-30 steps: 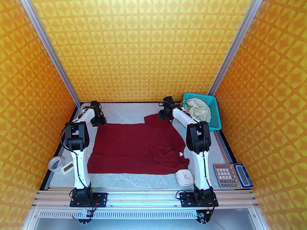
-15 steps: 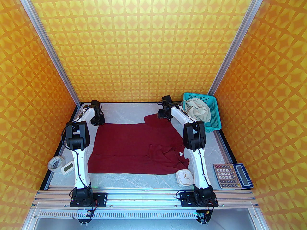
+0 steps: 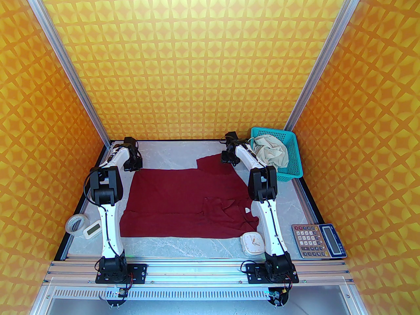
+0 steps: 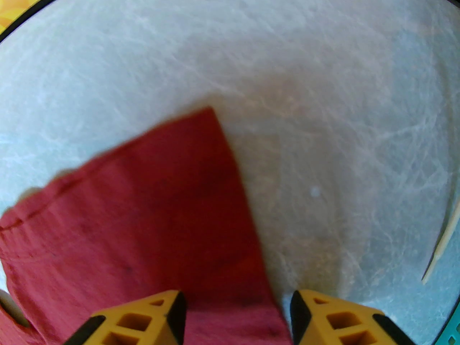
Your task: Fold and stack the mixed laundry pile
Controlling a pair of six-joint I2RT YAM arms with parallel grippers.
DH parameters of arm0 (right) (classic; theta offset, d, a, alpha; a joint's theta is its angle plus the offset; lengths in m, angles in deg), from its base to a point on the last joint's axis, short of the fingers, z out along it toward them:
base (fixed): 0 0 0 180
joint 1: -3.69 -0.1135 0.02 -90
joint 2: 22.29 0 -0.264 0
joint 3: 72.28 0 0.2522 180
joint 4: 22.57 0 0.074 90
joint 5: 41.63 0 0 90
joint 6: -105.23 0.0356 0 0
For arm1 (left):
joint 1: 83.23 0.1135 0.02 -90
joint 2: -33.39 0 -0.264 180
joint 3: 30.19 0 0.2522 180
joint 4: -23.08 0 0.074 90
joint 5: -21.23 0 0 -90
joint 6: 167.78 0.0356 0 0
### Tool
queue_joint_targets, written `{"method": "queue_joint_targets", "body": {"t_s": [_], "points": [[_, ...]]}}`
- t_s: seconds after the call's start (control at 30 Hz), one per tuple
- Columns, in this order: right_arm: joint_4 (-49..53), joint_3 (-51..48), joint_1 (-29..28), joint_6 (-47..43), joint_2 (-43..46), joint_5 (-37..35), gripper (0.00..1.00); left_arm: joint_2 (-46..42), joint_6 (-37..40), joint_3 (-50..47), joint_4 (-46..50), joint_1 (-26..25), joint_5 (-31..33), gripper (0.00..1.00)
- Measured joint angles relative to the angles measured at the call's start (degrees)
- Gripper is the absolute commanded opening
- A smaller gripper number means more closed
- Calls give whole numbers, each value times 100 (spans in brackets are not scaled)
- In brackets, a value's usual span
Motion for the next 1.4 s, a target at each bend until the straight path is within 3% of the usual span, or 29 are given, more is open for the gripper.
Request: {"method": "queue_joint_targets", "body": {"t_s": [0.37, 0.7, 1.4], "points": [[192, 297, 37, 66, -133, 160, 1, -24, 42, -98, -295, 11, -50, 0], [227, 227, 17, 96, -26, 269, 0, -413, 105, -680, -699, 48, -127, 0], [70, -1672, 46, 96, 1932, 516, 0, -1727, 188, -2232, -1298, 118, -240, 0]]}}
